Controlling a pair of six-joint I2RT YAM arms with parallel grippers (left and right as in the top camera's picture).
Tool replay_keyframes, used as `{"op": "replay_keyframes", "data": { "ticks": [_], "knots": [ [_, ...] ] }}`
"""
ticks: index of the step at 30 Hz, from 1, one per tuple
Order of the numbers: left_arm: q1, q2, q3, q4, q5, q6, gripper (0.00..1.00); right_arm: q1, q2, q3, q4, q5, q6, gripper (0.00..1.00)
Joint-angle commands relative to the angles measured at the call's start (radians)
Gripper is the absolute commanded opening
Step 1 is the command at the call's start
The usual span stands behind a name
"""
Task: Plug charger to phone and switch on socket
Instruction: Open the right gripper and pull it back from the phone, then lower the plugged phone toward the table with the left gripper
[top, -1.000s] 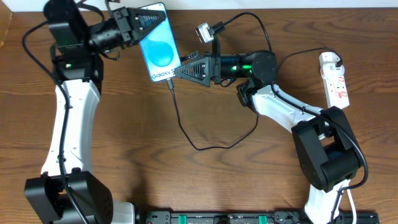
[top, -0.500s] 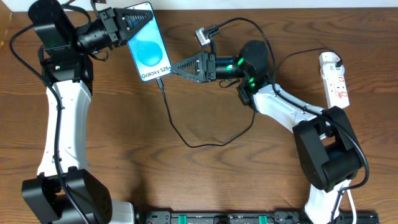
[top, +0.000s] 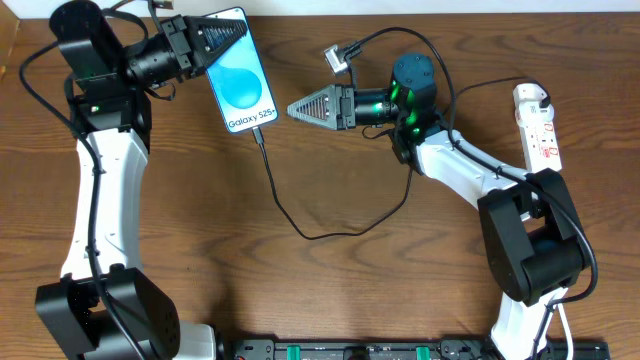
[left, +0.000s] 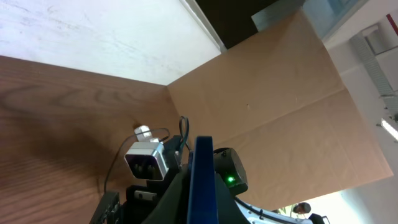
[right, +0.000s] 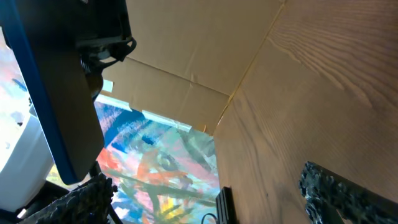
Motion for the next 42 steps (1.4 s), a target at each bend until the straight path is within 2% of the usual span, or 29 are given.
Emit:
{"op": "replay_keyframes", "data": {
  "ticks": [1, 5, 16, 22, 27, 31, 35, 39, 42],
  "knots": [
    [-0.001, -0.019, 0.02, 0.008, 0.023, -0.018, 0.07, -0.002, -0.001, 0.001, -0.012, -0.009, -0.054, 0.94],
    [-0.001, -0.019, 0.02, 0.008, 0.023, -0.018, 0.07, -0.002, -0.001, 0.001, -0.09, 0.01, -0.103, 0.94],
    [-0.001, -0.019, 0.02, 0.008, 0.024, -0.018, 0.07, -0.002, -0.001, 0.001, -0.483, 0.144, -0.317, 0.93],
    [-0.001, -0.019, 0.02, 0.008, 0.024, -0.015, 0.08, -0.006, -0.003, 0.001, -0.724, 0.284, -0.429, 0.92],
    [-0.001, -0.018, 0.017, -0.005, 0.024, 0.006, 0.07, -0.025, -0.047, 0.001, -0.959, 0.473, -0.514, 0.91],
    [-0.001, -0.015, 0.013, -0.119, 0.021, 0.1, 0.07, -0.048, -0.121, 0.001, -1.142, 0.702, -0.526, 0.91],
    [-0.005, -0.002, 0.012, -0.349, -0.041, 0.262, 0.08, -0.081, -0.233, 0.001, -1.322, 0.956, -0.512, 0.89],
    [-0.028, 0.019, 0.012, -0.483, -0.125, 0.386, 0.07, -0.104, -0.328, 0.001, -1.412, 1.077, -0.502, 0.88],
    [-0.076, 0.051, 0.011, -0.546, -0.236, 0.421, 0.07, -0.119, -0.414, 0.001, -1.45, 1.128, -0.503, 0.89]
  ]
}}
